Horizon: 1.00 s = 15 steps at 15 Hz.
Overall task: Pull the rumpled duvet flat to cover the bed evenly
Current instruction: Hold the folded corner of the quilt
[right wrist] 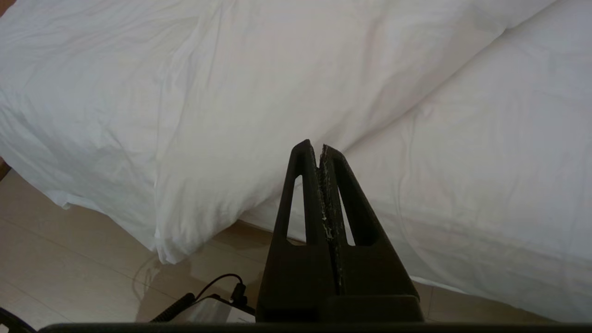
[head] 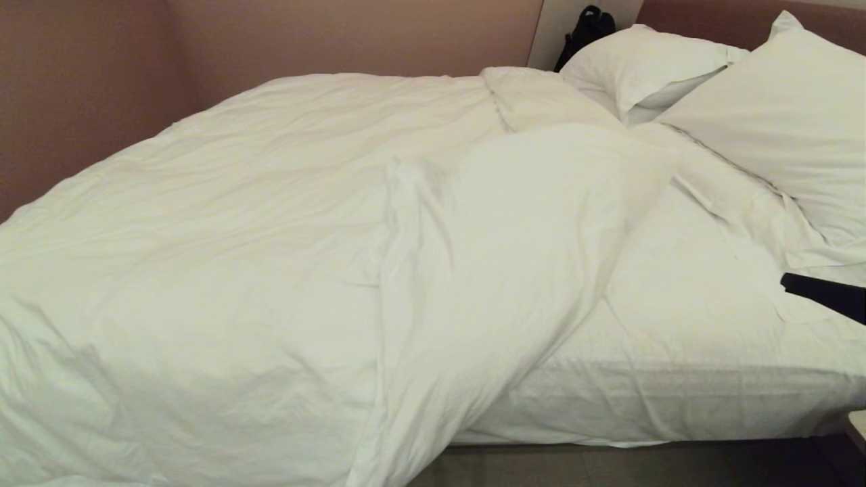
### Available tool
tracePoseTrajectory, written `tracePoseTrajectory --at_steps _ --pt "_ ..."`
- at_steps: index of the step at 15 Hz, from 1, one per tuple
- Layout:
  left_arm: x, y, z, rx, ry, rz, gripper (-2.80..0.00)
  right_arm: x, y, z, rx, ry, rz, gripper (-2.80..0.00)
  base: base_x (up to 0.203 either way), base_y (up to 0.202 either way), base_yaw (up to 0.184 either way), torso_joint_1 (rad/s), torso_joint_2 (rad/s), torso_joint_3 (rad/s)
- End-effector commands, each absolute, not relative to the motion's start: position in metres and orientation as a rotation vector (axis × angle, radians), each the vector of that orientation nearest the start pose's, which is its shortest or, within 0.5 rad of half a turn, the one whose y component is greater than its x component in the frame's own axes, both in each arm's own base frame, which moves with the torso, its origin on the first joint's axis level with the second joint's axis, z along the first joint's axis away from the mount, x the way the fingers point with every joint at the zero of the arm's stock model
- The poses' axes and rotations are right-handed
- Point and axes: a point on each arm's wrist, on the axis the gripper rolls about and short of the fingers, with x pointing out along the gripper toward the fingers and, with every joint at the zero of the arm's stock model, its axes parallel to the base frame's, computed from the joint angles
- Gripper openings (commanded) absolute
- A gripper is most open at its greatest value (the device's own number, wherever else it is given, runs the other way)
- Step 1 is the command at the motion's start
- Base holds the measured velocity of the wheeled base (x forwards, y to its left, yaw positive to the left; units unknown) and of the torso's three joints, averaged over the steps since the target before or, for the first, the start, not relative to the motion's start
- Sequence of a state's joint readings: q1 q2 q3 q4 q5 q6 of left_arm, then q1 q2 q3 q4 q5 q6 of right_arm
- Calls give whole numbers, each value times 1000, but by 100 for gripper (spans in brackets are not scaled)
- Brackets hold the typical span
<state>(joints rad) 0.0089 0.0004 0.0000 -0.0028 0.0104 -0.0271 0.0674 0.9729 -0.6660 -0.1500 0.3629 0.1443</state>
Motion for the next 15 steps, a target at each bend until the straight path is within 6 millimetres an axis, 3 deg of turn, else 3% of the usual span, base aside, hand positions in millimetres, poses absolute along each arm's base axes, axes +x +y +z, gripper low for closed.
tracePoseTrajectory --at_steps 1,3,8,15 --pt "-23 0 76 -28 -3 20 -280 147 19 250 176 209 424 -280 0 0 0 0 0 0" --pt "-23 0 76 -28 -3 20 -280 166 21 246 176 243 410 -280 0 0 0 0 0 0" --pt "-23 0 76 -28 -3 20 -280 189 29 267 168 191 422 -280 0 0 0 0 0 0" --pt "-23 0 76 -28 -3 20 -280 226 50 264 161 237 444 -280 0 0 0 0 0 0"
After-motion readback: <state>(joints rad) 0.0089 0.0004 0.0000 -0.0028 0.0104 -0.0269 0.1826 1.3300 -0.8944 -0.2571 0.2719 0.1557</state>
